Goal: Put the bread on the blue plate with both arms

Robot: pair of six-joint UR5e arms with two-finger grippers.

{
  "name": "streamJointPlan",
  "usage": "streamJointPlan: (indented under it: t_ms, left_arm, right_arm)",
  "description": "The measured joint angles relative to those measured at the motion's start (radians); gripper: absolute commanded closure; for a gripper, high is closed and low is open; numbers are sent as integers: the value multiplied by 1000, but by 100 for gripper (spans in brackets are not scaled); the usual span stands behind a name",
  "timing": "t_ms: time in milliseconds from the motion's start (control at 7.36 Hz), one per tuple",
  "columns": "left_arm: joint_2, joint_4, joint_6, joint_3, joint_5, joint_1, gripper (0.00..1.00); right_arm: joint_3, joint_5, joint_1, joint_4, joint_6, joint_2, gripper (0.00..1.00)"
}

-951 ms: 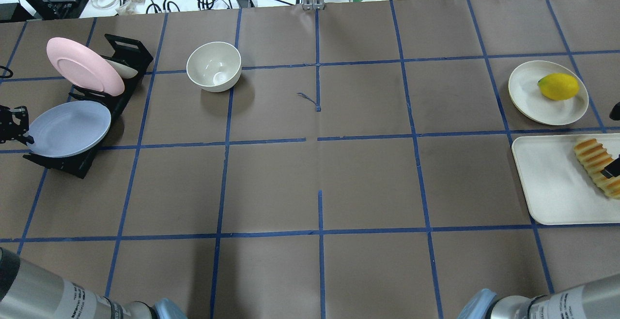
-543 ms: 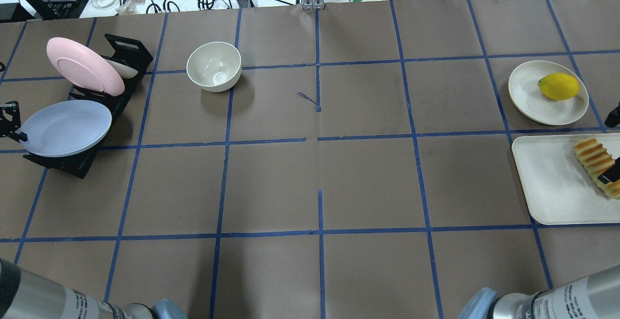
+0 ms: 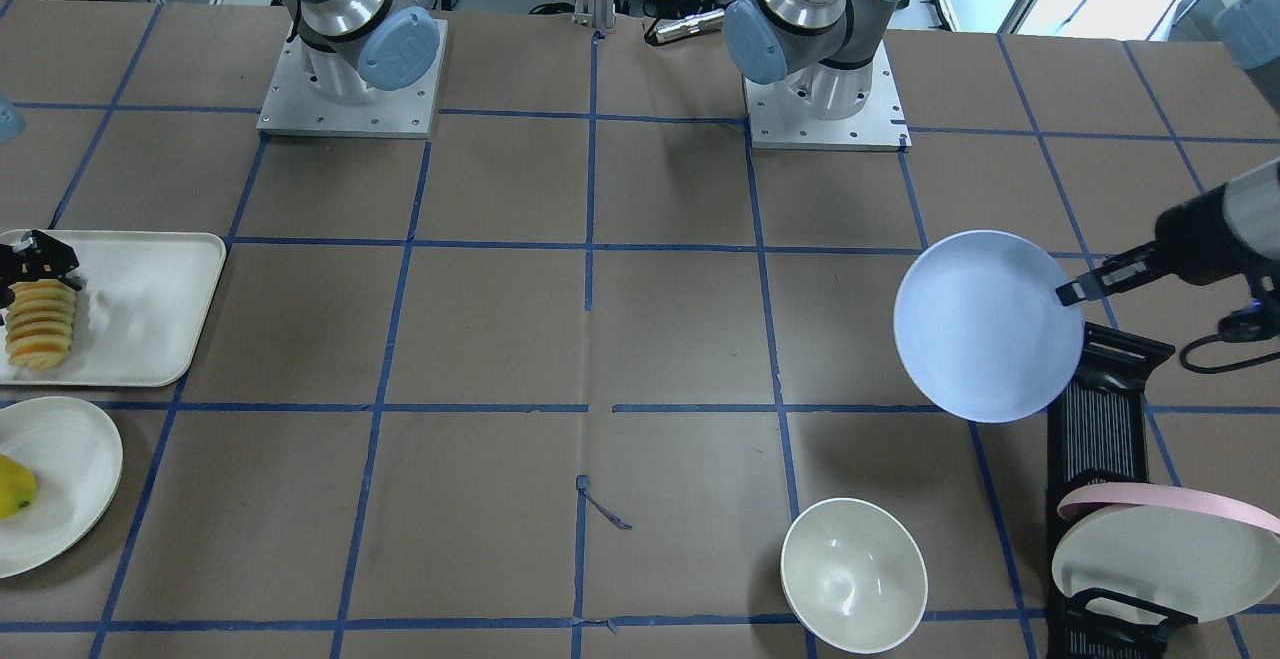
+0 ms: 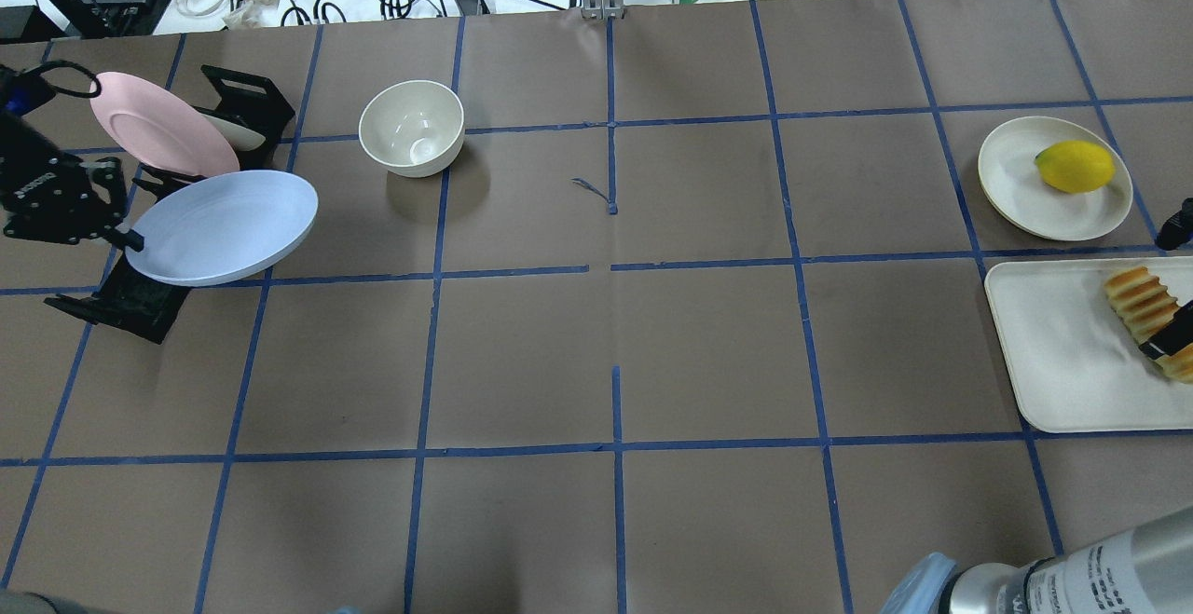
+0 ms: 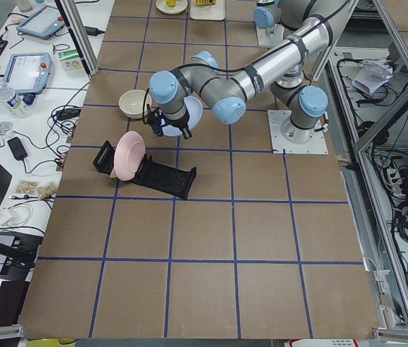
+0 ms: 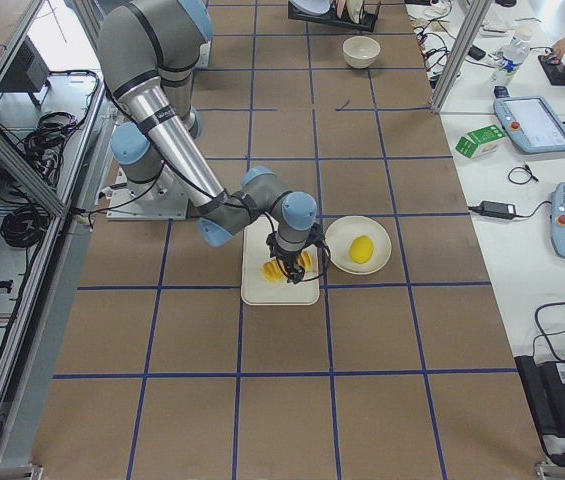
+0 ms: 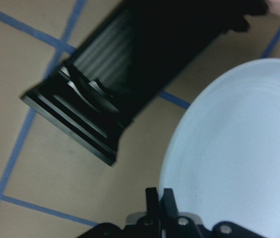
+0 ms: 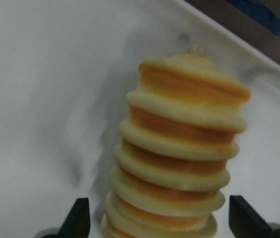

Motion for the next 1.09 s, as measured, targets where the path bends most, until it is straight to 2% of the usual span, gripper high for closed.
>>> streamJointPlan:
  t_ms: [136,272,679,951,1086]
  left_arm:
    - [18,37,-99,-38,-44,-93,100]
    - [22,135,-234,-98,-94,-194,100]
    - [-16,603,-692,-315,-143,-470,100]
    - [-73,833,-869,-372,-132,-620,100]
    - [-97,882,-907,-388,-117,-671,60]
  right_arm:
    - [1,-2,0,2,20,-2,100]
    - [1,-8,0,3,57,-3,100]
    - [-8,-14,9,8,163,-19,100]
    - [-14,-12,29,37,236,-73,100]
    - [-15,-11,50,73,278,-116,100]
